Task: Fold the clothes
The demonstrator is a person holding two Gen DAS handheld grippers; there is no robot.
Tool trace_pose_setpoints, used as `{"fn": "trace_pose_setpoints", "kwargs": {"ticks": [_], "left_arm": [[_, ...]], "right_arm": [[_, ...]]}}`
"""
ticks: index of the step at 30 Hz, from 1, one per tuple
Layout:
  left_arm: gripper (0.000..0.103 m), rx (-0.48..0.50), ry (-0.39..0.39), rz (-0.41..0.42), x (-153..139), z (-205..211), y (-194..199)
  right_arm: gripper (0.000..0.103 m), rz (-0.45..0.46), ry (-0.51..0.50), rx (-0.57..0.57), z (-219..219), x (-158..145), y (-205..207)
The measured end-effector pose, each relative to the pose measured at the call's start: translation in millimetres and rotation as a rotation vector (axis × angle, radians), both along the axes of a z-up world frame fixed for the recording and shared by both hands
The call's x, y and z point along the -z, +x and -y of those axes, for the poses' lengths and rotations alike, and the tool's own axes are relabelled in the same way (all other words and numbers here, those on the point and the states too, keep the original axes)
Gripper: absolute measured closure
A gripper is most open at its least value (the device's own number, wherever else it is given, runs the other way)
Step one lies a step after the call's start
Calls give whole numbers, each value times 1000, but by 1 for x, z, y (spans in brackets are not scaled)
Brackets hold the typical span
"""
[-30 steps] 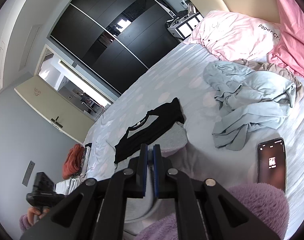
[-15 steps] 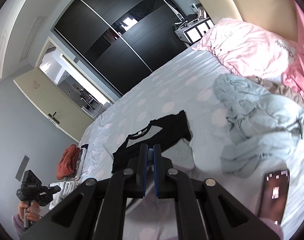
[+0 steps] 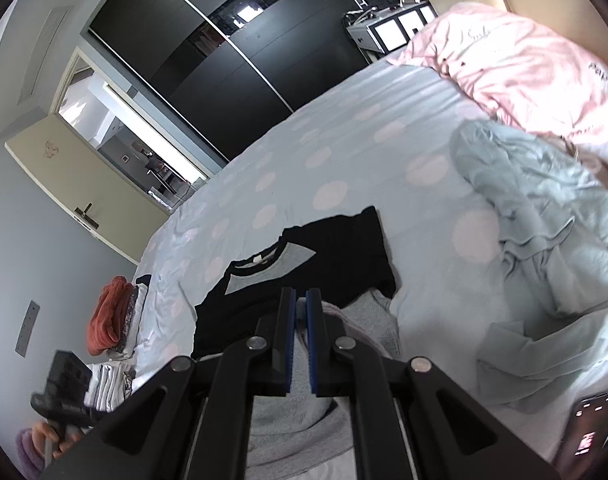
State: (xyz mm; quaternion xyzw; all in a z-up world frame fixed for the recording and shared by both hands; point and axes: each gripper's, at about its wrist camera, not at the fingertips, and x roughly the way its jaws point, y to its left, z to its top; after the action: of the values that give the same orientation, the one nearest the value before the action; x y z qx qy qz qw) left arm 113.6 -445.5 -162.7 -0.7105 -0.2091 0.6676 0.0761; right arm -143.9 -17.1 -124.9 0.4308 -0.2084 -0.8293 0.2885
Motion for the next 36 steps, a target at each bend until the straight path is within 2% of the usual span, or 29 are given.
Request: {"fn": "trace_pose_setpoints", "kwargs": {"ticks": [2, 4, 6, 10, 13, 15, 16, 18, 19, 20, 27, 31, 33, 36], "left_arm": [[51, 80, -35, 24, 13, -19, 10], [44, 157, -70, 60, 28, -37, 18], [44, 217, -120, 88, 43, -53, 23], [44, 305, -238, 116, 74, -78, 28], [44, 322, -281, 128, 95, -88, 26], [52, 330, -307, 133, 108, -93, 25], [65, 333, -324, 129, 110, -94, 26], [73, 332, -335, 116, 111, -94, 29], [94, 319, -309, 97, 101, -92, 32], [98, 304, -281, 74, 89, -90, 35], [98, 197, -83, -83, 6, -76, 56], [98, 108, 33, -211, -55, -54, 73], [98, 78, 71, -252, -76, -45, 81], [98, 31, 86, -295, -96, -25, 87]], "right_arm": [[98, 15, -6, 7, -3, 13, -1], [98, 29, -7, 13, -6, 22, -2], [98, 46, -24, 16, -10, 30, -4], [98, 49, -58, 18, -19, 34, -3], [98, 19, -63, 9, -22, 31, 1], [98, 11, -68, 3, -24, 31, 4], [98, 10, -71, 1, -25, 31, 4], [98, 11, -73, 3, -28, 32, 5], [98, 12, -73, 6, -30, 32, 5], [98, 15, -74, 11, -32, 32, 5], [98, 15, -83, 42, -48, 23, 18], [98, 27, -104, 46, -58, 17, 33], [98, 45, -124, 44, -63, 17, 43], [98, 72, -140, 38, -69, 18, 55]]}}
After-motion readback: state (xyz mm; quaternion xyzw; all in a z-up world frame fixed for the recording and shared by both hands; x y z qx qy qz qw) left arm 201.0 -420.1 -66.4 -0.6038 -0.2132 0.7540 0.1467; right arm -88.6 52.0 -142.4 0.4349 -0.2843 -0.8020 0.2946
